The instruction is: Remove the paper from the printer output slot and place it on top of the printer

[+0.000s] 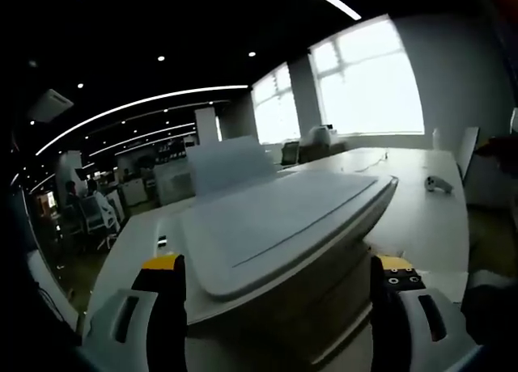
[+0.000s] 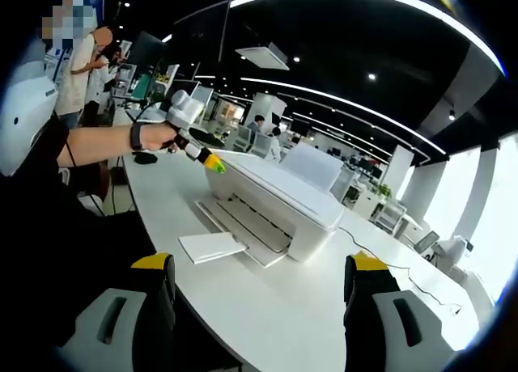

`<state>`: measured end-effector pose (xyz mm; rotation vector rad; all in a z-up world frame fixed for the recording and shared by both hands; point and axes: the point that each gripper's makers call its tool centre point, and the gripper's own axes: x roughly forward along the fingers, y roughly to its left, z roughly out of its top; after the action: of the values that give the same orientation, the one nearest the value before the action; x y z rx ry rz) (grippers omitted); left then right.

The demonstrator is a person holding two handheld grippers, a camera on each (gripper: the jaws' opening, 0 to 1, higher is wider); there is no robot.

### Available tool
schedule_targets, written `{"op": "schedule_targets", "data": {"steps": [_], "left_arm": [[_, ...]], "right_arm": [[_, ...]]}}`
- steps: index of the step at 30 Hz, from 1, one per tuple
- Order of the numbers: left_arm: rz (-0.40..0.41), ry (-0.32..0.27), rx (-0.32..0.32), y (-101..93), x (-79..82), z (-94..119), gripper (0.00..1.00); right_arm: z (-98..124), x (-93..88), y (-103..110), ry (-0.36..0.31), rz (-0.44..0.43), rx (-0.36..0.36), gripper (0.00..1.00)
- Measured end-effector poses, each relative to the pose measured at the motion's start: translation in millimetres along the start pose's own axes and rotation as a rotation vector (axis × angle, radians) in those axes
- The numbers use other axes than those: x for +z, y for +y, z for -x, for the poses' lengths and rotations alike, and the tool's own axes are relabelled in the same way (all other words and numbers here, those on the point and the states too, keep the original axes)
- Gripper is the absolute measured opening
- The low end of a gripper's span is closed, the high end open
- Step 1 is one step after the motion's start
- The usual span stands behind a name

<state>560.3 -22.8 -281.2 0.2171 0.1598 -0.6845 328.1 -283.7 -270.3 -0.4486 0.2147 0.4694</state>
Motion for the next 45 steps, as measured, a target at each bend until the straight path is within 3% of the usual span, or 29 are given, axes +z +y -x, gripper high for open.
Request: {"op": "schedule_targets", "data": {"steps": [45], "left_arm": [[-0.025,0.017,-0.035,-19.9,-17.5,30,0.97]], "right_arm": [[-2,2.5,1,0.003,0.006,0.004,0.81]]}}
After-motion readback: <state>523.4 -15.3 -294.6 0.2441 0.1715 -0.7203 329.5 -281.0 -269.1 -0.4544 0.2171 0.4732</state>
